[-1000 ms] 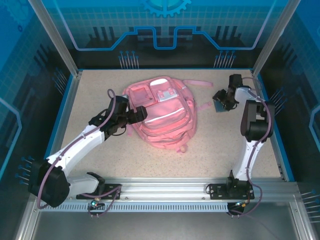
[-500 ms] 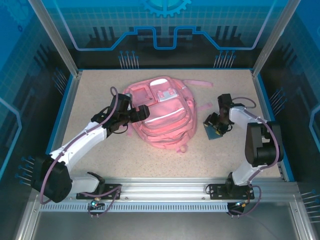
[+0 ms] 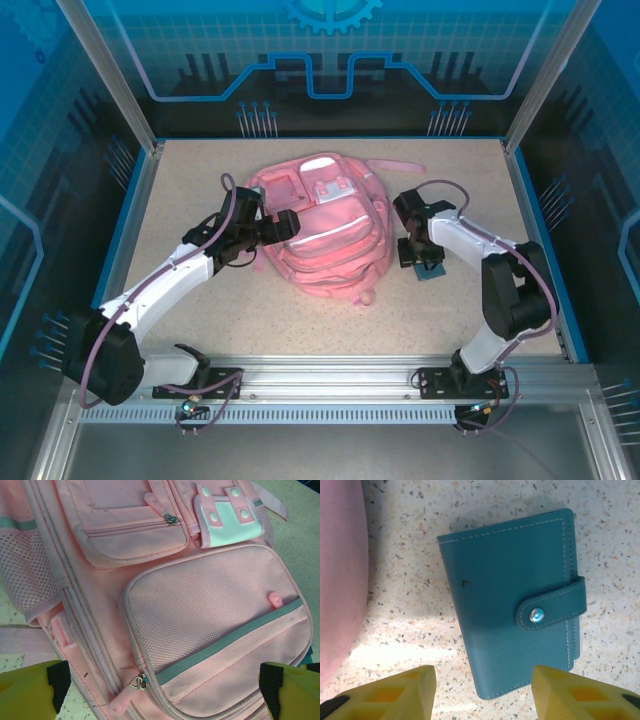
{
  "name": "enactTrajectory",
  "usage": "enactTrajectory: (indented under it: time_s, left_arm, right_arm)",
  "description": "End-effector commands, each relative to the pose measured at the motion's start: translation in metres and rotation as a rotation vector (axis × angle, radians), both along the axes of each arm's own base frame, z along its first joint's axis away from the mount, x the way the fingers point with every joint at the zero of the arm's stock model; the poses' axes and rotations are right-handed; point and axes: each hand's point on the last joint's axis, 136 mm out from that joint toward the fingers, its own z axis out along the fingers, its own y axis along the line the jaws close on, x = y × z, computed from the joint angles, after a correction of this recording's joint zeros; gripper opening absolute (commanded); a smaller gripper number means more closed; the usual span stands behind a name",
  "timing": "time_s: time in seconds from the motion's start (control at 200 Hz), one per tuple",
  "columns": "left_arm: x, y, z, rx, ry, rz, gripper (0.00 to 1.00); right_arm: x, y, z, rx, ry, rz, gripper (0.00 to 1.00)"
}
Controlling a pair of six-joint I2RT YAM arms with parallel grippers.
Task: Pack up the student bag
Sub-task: Pick up the card holder from the middle-right of the table.
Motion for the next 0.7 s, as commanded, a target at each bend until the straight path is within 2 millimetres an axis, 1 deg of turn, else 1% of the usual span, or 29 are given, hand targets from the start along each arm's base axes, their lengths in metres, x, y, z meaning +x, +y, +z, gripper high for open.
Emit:
enactTrajectory:
  time_s: [0.0, 0.155, 0.325, 0.46, 0.665, 0.695]
  left_arm:
    - [-0.001, 0.0, 0.006, -0.009, -0.01, -0.018, 0.99]
    - [-0.003, 0.001, 0.006, -0.006, -0.007, -0.018, 0.99]
    - [-0.004, 0.001, 0.006, -0.006, -0.006, -0.025, 0.99]
    - [-0.005, -0.006, 0.009, -0.018, -0.019, -0.072, 0.99]
    - [-0.006, -0.019, 0.009, -0.039, -0.007, -0.145, 0.99]
    - [-0.006, -0.02, 0.009, -0.04, -0.003, -0.153, 0.99]
  right_arm:
    - [0.001, 0.007, -0.004, -0.023, 0.051, 0.079, 0.53]
    - [0.008, 0.004, -0.012, -0.059, 0.065, 0.075, 0.49]
    - [0.008, 0.0, -0.026, -0.092, 0.099, 0.063, 0.42]
    - [0.006, -0.001, -0.033, -0.105, 0.12, 0.058, 0.38]
    - [0.007, -0.007, -0.039, -0.146, 0.138, 0.049, 0.28]
    - [0.007, -0.008, -0.038, -0.16, 0.139, 0.049, 0.25]
